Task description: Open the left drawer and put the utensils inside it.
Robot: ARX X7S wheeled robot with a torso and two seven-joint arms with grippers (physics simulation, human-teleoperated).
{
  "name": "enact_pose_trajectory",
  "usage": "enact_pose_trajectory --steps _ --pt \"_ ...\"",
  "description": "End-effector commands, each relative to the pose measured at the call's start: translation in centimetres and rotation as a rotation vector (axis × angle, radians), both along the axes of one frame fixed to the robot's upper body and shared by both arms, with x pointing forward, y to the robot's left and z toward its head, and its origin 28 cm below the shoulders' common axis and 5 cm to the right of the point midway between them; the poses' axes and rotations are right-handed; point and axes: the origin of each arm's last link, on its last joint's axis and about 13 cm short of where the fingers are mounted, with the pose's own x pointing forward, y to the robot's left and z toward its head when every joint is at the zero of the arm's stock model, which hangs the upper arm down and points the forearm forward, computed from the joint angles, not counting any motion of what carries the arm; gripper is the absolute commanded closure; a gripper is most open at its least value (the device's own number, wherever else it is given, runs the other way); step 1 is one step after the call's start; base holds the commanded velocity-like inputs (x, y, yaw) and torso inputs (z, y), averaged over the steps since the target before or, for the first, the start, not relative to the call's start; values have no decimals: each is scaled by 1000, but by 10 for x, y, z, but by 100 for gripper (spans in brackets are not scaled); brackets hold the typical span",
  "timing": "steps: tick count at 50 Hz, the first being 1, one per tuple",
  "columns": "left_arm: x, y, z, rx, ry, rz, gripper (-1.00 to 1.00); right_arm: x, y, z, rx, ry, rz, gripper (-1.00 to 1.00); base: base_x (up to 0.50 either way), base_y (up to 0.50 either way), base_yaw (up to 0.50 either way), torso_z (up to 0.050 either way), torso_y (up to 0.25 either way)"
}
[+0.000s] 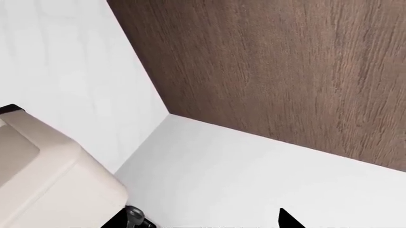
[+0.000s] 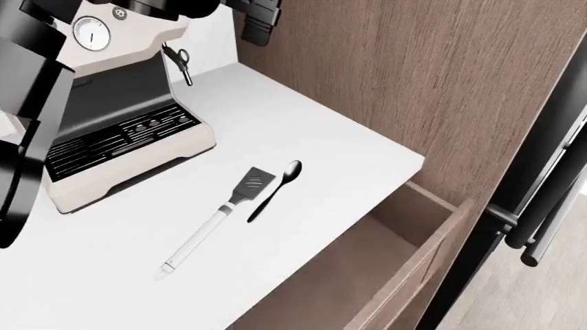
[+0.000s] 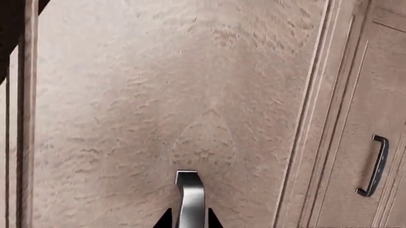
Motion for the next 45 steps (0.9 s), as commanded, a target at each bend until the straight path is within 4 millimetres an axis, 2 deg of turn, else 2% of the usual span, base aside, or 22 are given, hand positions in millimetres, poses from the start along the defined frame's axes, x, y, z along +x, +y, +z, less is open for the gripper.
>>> enact_pose_trajectory --steps 1,21,29,30,45 --pt "-5 -1 -3 -1 -1 -3 -100 -10 -62 9 -262 -4 -257 100 -3 -3 -5 0 0" --pt "-1 -1 -1 -3 3 -6 -100 -22 -74 11 -293 14 -409 100 -1 -1 -1 0 0" --pt "-1 -1 -1 -5 4 -7 -100 -21 -73 12 -271 -22 -400 100 0 0 0 0 0" --pt "-1 -1 -2 -4 4 -6 -100 -21 -74 12 -274 -11 -403 -100 0 0 0 0 0" --pt "3 1 1 -8 4 -2 -100 -27 -93 29 -288 -51 -635 -100 0 0 0 0 0"
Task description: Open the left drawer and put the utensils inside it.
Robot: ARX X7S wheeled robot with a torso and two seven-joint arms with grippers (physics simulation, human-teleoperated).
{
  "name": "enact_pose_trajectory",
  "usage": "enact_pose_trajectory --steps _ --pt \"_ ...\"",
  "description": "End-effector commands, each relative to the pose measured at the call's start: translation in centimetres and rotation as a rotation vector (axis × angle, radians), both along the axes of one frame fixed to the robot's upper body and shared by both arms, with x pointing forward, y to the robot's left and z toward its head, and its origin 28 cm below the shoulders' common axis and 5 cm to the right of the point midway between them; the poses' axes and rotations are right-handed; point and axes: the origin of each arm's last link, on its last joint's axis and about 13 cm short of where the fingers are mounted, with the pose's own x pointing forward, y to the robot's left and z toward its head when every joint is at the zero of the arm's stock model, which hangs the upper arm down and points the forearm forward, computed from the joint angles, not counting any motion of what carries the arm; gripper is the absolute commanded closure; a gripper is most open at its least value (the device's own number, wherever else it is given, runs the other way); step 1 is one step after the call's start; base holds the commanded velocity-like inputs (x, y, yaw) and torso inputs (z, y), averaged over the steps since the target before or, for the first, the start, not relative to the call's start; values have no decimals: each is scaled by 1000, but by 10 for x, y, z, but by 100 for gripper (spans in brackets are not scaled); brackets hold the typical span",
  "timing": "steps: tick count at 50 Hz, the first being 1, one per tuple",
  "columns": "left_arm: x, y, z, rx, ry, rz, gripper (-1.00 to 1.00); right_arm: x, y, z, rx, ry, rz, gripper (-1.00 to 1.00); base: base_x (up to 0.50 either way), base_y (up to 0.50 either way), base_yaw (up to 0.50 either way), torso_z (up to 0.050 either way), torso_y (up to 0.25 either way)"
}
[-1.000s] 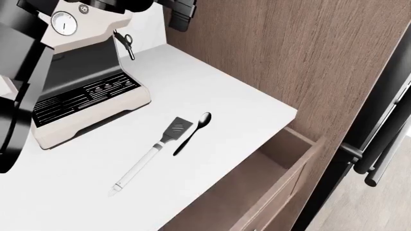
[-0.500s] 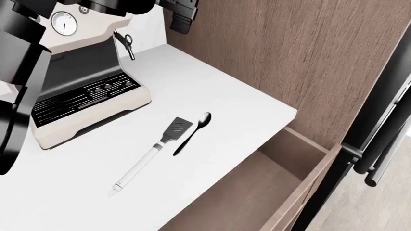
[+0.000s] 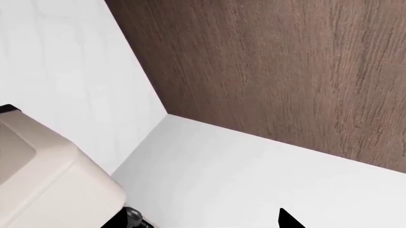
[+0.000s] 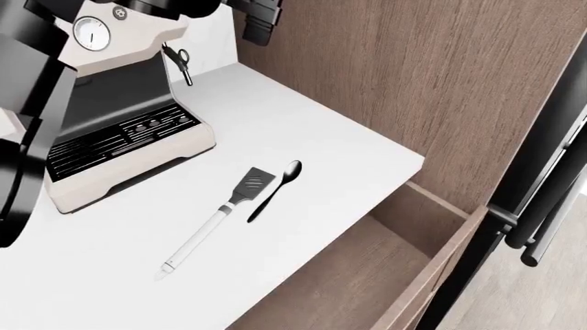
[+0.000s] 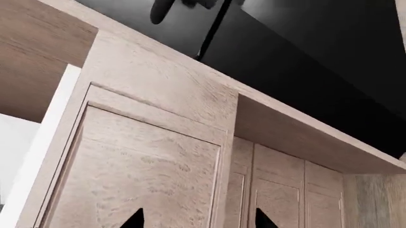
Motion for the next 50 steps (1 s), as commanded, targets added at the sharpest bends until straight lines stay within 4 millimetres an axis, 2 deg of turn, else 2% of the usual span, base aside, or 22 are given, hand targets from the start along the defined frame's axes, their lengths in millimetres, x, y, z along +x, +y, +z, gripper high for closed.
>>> enact_pose_trajectory --steps 1,5,8,10,14,15,17,18,19,20,22,26,31,33,39,45,50 --pt "1 1 1 -3 -1 3 -100 -5 -13 13 -40 -33 -168 -100 0 0 0 0 0" --pt "1 1 1 -3 0 1 -100 -7 -18 33 -108 -72 -264 -100 0 0 0 0 0" --pt "1 0 1 -5 0 -1 -100 -13 -25 65 -247 -129 -410 -100 0 0 0 0 0" --pt "1 0 1 -4 0 0 -100 -19 -29 93 -315 -181 -498 -100 0 0 0 0 0" --pt "1 1 1 -7 0 1 -100 -28 -27 140 -503 -243 -589 -100 0 0 0 0 0" --pt "1 1 1 -9 0 0 -100 -29 -25 158 -588 -241 -610 -100 0 0 0 0 0" --pt "1 1 1 -11 -1 -1 -100 -26 -20 180 -705 -189 -630 -100 0 0 0 0 0" --pt "1 1 2 -12 -1 -3 -100 -25 -18 187 -721 -255 -614 -100 0 0 0 0 0" --pt "1 1 2 -14 -1 -4 -100 -25 -16 195 -740 -250 -607 -100 0 0 0 0 0" --pt "1 1 2 -14 -1 -4 -100 -25 -16 196 -740 -250 -607 -100 0 0 0 0 0" --pt "1 1 1 -13 -1 -6 -100 -17 -4 223 -936 -221 -686 -100 0 0 0 0 0" --pt "2 0 -1 -7 2 -10 -100 -11 10 256 -1021 -213 -596 -100 0 0 0 0 0" --pt "2 1 -3 -5 6 -14 -100 -7 14 274 -1091 -155 -544 -100 0 0 0 0 0" --pt "2 1 -3 -7 7 -14 -100 -3 14 273 -1110 -115 -520 -100 0 0 0 0 0" --pt "1 1 -4 -5 9 -19 -100 5 20 284 -1121 -156 -470 -100 0 0 0 0 0" --pt "-3 0 -5 -8 20 -42 -100 12 22 282 -1125 -160 -449 -100 0 0 0 0 0" --pt "-25 5 5 1 75 -103 -100 16 20 275 -1110 -146 -435 -100 0 0 0 0 0"
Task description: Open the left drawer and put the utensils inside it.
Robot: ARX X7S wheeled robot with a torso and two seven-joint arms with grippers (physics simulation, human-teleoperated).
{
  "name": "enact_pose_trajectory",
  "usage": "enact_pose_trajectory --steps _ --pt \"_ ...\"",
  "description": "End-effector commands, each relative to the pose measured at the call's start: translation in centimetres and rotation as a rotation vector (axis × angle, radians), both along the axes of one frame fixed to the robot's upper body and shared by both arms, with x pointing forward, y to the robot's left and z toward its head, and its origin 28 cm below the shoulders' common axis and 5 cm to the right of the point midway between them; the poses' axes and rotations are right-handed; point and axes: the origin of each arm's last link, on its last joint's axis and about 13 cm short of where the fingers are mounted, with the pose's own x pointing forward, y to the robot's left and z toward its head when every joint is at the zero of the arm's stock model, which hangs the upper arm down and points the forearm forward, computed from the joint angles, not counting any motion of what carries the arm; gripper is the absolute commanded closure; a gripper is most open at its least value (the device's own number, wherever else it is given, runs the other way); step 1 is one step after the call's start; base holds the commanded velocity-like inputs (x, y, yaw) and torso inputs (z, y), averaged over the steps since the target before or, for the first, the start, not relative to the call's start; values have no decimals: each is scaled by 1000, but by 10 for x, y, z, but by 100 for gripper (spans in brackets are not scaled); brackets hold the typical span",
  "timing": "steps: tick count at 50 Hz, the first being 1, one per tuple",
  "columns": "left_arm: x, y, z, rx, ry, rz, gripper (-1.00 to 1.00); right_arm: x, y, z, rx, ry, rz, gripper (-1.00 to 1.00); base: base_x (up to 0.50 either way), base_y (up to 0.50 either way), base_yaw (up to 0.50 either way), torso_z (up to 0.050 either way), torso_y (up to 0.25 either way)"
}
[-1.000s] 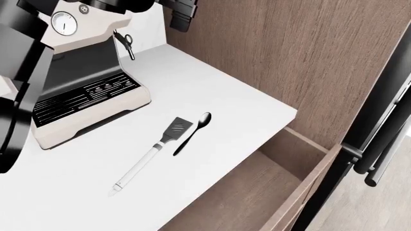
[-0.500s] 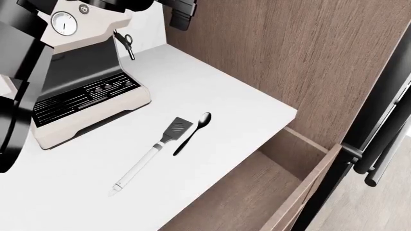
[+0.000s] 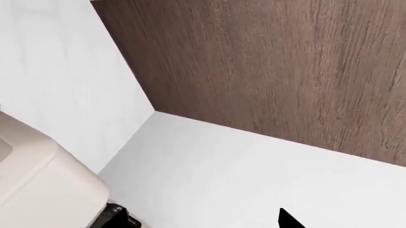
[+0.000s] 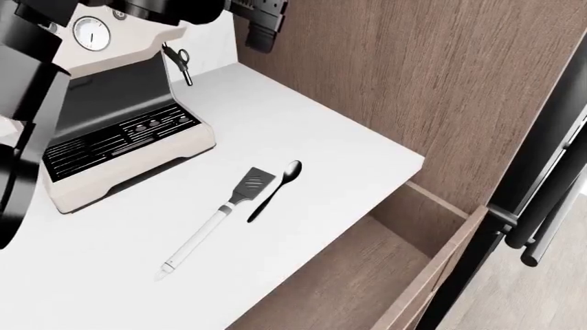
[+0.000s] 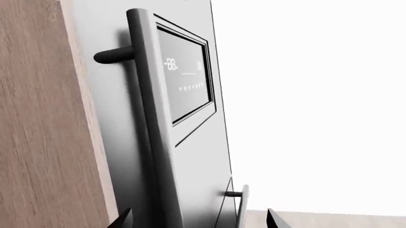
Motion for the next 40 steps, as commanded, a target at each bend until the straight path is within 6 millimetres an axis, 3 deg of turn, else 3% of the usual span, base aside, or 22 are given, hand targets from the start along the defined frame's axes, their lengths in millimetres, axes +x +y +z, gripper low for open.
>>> enact_pose_trajectory --steps 1,7,13,33,40 --pt "-28 8 11 27 63 -62 -100 9 6 0 -43 35 13 -100 0 0 0 0 0" --pt "-79 22 28 53 121 -138 -100 12 5 -5 -49 44 0 -100 0 0 0 0 0" --pt "-97 30 25 73 143 -135 -100 14 5 -9 -37 53 5 -100 0 0 0 0 0" --pt "-94 40 -12 94 239 -81 -100 17 6 -14 -43 68 -3 -100 0 0 0 0 0" --pt "-85 39 -34 96 298 -88 -100 19 5 -17 -28 74 3 -100 0 0 0 0 0"
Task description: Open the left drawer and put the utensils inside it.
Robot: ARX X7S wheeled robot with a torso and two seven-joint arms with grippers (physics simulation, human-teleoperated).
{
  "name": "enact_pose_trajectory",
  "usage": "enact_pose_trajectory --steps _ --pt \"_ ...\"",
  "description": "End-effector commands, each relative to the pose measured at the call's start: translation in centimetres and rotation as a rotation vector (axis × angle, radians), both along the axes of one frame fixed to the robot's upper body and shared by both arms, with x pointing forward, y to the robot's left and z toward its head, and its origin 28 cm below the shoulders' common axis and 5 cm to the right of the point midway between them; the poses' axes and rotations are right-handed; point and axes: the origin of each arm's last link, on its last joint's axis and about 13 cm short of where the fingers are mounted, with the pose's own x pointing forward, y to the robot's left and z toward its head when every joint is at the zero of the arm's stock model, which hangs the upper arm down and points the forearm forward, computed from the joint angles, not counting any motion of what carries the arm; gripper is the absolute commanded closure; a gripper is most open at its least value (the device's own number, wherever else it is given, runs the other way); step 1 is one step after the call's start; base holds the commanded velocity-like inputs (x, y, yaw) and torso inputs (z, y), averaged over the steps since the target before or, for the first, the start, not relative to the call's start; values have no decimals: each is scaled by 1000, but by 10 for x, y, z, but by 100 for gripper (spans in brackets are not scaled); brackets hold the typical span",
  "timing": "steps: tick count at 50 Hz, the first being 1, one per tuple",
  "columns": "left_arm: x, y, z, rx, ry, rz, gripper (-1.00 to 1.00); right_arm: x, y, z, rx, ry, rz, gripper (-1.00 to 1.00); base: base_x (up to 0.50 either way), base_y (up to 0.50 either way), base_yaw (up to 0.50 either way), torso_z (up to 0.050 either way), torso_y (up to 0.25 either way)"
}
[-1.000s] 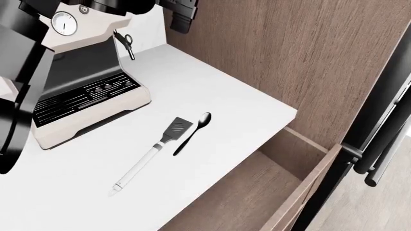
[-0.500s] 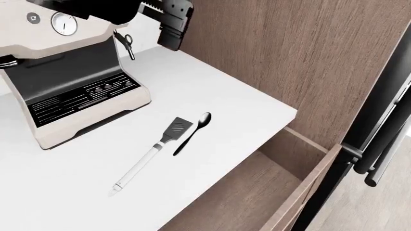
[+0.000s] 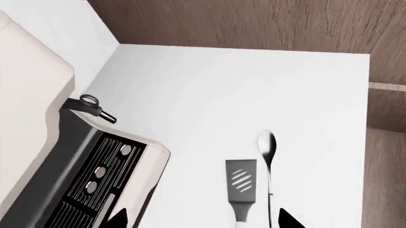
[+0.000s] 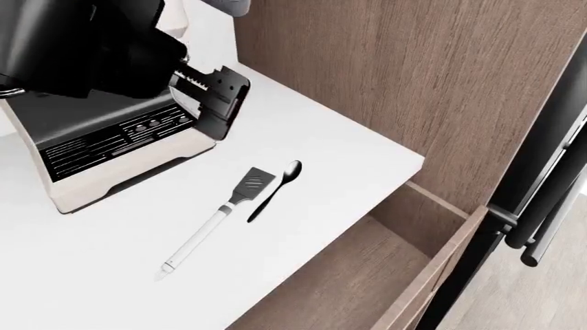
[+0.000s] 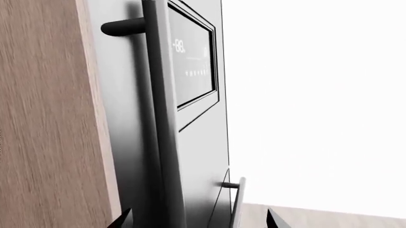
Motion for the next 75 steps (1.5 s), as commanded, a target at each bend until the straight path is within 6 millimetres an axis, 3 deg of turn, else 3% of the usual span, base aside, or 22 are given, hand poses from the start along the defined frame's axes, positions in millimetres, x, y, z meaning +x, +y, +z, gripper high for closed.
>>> enact_pose_trajectory --steps 1,13,39,45,61,75 --pt "5 3 -26 13 73 0 -100 2 0 -3 10 7 0 -100 0 0 0 0 0" --pt "3 8 -40 36 122 -5 -100 3 -2 -6 18 15 -7 -100 0 0 0 0 0" --pt "-29 28 -67 -33 236 -69 -100 9 -3 -17 33 49 -16 -100 0 0 0 0 0" --pt "-23 30 -72 -62 222 -39 -100 10 -3 -18 34 51 -15 -100 0 0 0 0 0" --pt "3 28 -120 -86 274 4 -100 13 -3 -21 42 61 -11 -100 0 0 0 0 0" --pt "-1 29 -124 -62 304 -15 -100 13 -2 -22 46 63 -10 -100 0 0 0 0 0"
